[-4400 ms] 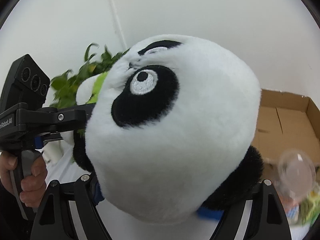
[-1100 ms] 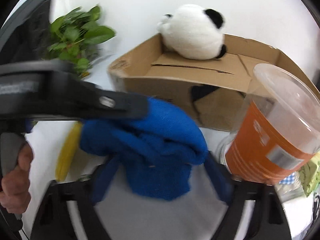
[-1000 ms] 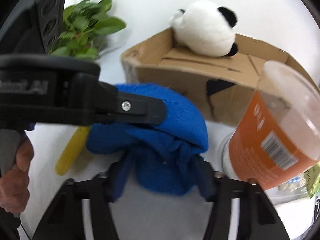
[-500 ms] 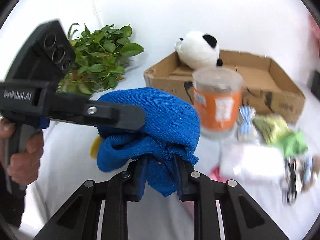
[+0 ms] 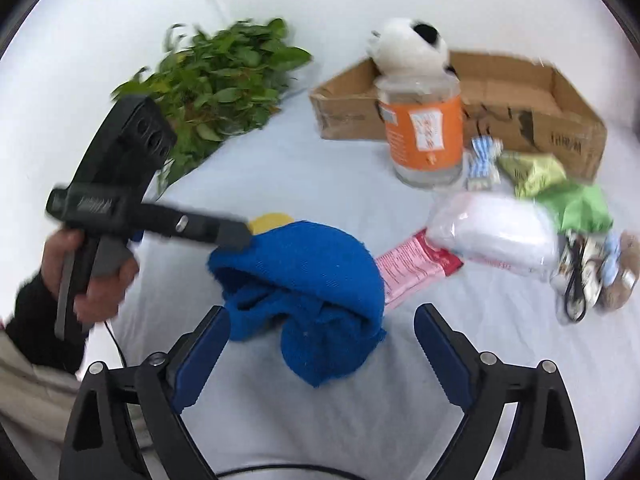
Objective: Organize soft objects
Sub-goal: 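Grasp the blue towel with the right gripper and lift it, then carry the towel into the box beside the panda and release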
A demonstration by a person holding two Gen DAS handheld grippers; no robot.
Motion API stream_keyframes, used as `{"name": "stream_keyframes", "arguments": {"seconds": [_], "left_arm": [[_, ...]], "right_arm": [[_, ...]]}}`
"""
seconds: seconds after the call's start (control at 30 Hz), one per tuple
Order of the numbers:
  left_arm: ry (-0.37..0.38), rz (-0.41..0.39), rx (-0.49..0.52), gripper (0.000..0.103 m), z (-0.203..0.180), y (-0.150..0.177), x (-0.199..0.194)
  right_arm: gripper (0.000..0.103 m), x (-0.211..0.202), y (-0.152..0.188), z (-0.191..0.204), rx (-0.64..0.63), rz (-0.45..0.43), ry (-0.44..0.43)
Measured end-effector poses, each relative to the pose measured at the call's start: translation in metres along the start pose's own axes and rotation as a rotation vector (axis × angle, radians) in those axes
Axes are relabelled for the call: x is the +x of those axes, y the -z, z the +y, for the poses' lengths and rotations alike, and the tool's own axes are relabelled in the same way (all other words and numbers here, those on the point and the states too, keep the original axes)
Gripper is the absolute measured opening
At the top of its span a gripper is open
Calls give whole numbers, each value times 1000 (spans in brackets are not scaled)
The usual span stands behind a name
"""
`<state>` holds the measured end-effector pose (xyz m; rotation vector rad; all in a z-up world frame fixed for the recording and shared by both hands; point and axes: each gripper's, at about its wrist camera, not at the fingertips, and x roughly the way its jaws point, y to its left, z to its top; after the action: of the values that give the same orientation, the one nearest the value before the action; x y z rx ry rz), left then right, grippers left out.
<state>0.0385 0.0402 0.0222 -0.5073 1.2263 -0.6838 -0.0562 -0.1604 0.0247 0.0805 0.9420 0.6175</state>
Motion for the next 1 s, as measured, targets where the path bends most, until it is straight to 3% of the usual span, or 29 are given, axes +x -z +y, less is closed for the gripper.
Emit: {"name": "stream_keyframes", "arguments": {"seconds": [0.07,0.2,0.27,0.33,0.5,0.63,1.0], "left_arm": [[37,23,-27,77,2,1,13],[24,32,11,75,-3,8,20],[21,36,35,65,-6,10,18],[37,46,45,48,-9,12,19],[-2,7,113,41,-27,16,10],[-17,-57,181,41,-44,16,-11],[15,-264,368,41,-92,-14,-67]], "right_arm": [[93,18,0,-5,66,63,-14],[84,45,9,0,85,144,-20],[80,52,14,8,46,146,35],[63,56,15,16,16,151,62],[35,56,10,29,-1,123,53],[27,37,3,45,-51,48,69],[25,-23,-40,66,-145,-235,125]]}}
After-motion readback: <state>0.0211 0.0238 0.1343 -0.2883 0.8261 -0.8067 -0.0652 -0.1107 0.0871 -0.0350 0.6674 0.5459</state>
